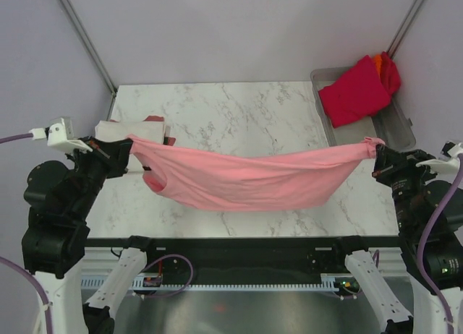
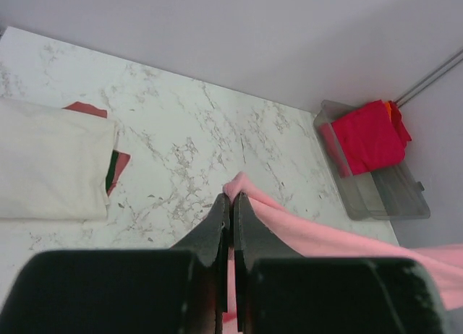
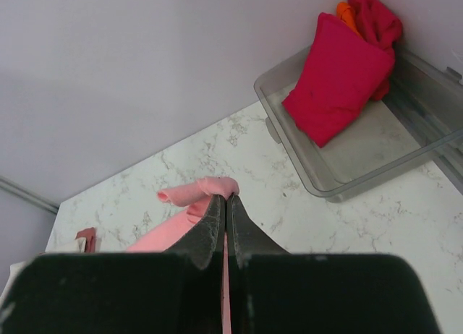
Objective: Fold and stack the t-shirts
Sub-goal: Flatten the tshirt out
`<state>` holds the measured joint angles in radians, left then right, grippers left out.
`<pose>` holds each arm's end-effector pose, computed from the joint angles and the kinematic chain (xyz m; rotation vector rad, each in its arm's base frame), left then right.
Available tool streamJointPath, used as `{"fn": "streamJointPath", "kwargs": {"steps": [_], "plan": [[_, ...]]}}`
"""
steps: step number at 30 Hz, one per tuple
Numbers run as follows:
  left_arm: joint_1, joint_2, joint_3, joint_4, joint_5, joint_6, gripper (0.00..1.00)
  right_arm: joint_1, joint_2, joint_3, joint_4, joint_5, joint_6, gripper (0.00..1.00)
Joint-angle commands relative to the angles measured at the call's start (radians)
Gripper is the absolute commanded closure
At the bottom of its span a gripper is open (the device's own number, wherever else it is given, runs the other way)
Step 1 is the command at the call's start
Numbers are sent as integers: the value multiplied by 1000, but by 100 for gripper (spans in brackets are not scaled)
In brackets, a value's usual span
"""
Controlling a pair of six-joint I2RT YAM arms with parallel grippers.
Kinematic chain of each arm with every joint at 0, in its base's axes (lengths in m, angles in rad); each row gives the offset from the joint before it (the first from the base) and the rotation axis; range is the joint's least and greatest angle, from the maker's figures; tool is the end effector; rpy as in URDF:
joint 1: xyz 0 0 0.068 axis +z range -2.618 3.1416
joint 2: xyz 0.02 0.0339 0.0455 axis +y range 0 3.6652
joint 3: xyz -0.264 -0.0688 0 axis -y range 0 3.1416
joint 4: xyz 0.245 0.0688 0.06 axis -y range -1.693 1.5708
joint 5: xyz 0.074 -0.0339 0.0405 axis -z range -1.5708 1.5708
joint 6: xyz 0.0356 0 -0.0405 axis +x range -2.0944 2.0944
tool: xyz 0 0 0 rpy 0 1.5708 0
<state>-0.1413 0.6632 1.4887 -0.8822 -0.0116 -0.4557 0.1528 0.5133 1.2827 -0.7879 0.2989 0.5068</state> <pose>0.0431 -0.0057 0.4906 -0.2666 1.6246 -0.4483 0.0335 -0.0054 0.4547 0.5075 1.5124 0.2769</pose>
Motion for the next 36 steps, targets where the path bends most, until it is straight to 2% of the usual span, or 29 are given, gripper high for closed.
{"fn": "streamJointPath", "kwargs": {"steps": [1,4,8,12,14,17,22,25,30,36], "plan": [[5,23,-111,20,106,0,98,-4,17,-42,-4,20,12,99],[5,15,-221,81,174,-32,98,-4,40,-104,27,-47,16,99],[5,68,-240,127,177,-29,98,-4,102,-140,53,-75,16,98],[5,170,-92,124,199,-17,98,-4,235,-21,56,-87,-23,96],[5,197,-23,120,196,-24,98,-4,257,65,72,-78,-34,97],[5,210,91,114,190,-35,98,-4,264,96,91,-70,-17,100],[5,162,18,109,194,-47,98,-4,216,-8,95,-127,-11,100],[5,78,-25,104,168,-52,98,-4,151,-25,88,-129,-22,100],[5,-13,77,55,142,-54,98,-4,44,52,50,-141,-40,100],[5,-27,214,42,111,-74,98,-4,-18,151,52,-120,-39,100]]}}
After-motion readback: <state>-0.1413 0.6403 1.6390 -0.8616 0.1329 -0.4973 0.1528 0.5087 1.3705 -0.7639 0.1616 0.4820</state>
